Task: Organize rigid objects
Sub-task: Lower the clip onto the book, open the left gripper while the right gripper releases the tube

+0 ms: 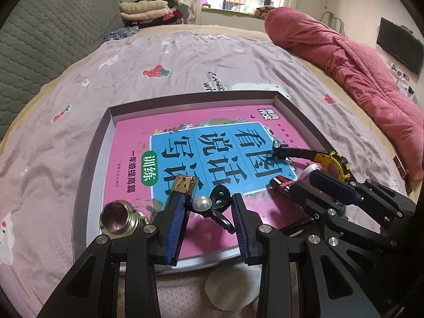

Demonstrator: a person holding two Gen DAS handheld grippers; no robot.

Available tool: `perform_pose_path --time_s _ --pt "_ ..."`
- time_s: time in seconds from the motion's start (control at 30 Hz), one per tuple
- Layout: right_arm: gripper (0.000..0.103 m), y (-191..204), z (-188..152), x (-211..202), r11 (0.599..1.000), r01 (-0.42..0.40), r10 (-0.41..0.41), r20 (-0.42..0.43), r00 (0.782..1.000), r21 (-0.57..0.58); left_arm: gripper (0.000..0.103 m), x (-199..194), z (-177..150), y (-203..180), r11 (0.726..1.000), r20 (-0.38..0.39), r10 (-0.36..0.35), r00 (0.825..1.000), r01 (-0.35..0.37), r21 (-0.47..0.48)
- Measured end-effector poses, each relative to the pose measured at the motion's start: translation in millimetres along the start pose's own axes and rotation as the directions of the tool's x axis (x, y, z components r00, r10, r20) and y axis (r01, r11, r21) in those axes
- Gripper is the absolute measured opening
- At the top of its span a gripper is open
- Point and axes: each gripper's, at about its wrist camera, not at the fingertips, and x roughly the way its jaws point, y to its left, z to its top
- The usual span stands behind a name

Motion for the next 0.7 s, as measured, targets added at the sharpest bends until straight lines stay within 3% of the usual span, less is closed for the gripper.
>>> perform_pose_path --time_s 0.1,0.23,0.43,0.6,0.7 --pt "0.029 -6.2 1.1 -2.9 1.0 -0.004 0.004 0.009 1.0 0.029 0.037 1.2 0.9 -1.6 1.0 0.0 -0.003 1.0 0.003 0.005" --pt "0.041 -14.1 4.0 -9.9 0.998 -0.015 0.012 0.04 0.999 0.06 0.038 4.7 0.4 -3.9 1.0 -0.014 -0.015 1.0 0.016 0.007" --pt "0.043 -21.4 5.7 -17.7 0.997 -0.012 0.007 0.068 0.998 0.071 0.038 6.0 -0.7 -5.2 1.0 -0.025 -0.013 1.0 0.013 0.01" --pt "0.043 -24.8 5.3 -20.9 0.997 -0.003 -0.002 0.073 0.997 0.071 0.051 4.5 0.2 -4.2 1.0 -0.03 -0.014 0.999 0.014 0.0" --pt "0.043 -26.5 5.0 -22.8 0.997 -0.002 -0.003 0.076 0.997 0.072 0.052 1.9 0.8 -3.8 1.0 -0.033 -0.006 0.999 0.006 0.002"
